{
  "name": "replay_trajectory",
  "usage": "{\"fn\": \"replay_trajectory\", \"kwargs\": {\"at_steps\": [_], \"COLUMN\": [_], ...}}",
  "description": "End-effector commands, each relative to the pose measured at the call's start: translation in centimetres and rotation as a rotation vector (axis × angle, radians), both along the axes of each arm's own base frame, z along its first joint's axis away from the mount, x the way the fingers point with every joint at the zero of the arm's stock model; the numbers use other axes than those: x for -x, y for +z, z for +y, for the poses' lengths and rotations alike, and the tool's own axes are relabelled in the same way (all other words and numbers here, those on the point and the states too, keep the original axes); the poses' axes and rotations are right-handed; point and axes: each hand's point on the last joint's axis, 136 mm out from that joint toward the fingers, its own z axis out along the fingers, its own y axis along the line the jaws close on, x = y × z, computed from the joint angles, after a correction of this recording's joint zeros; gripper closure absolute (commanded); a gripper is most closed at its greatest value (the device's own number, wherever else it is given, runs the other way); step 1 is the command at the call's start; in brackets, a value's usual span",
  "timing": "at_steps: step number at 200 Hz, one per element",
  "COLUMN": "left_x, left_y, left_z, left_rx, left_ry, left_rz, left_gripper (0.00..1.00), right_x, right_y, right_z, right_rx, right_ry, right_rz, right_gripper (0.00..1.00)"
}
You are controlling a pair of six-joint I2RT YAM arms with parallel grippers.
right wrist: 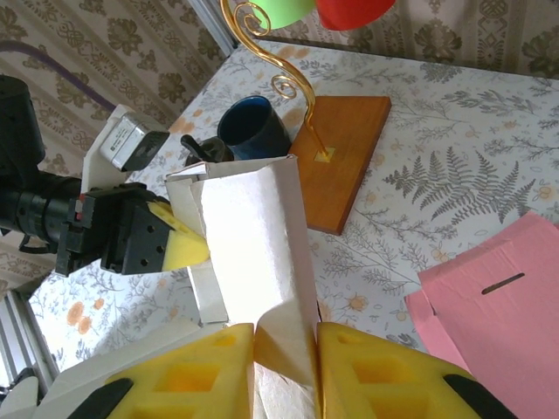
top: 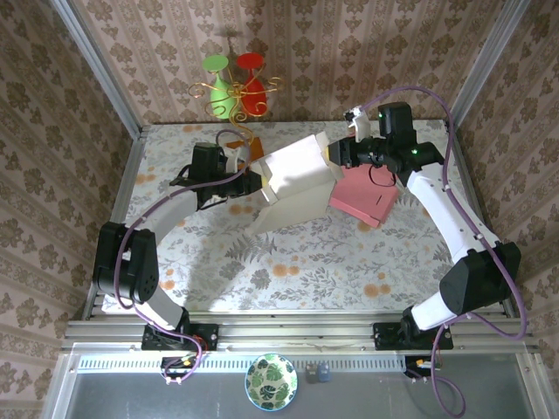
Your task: Fold the paper box
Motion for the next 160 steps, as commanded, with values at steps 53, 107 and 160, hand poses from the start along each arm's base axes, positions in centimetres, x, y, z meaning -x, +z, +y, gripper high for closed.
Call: {"fn": "replay_trajectory", "kwargs": {"at_steps": [53,107,160], "left_x": [0.5,0.8,-0.2], "left_y": [3.0,3.2,3.5], "left_z": [-1.1,-1.3,-0.7], "left_rx": [0.062,0.07,0.137], "left_ry": [-0.066,-0.078,-0.024], "left_rz": [-0.056,-0.052,-0.02], "left_gripper": [1.0,1.0,1.0], "right_x": [0.2,0.4,2.1], "right_y": [-0.8,-0.9,0.1], "right_z": [-0.3,-0.4,-0.1], "right_rx": [0.103,0.118,-0.068], "right_ry": [-0.008,-0.003,0.064], "right_rz": [-0.03,-0.038,0.059], "right_gripper": [0.81,0.87,0.7]}}
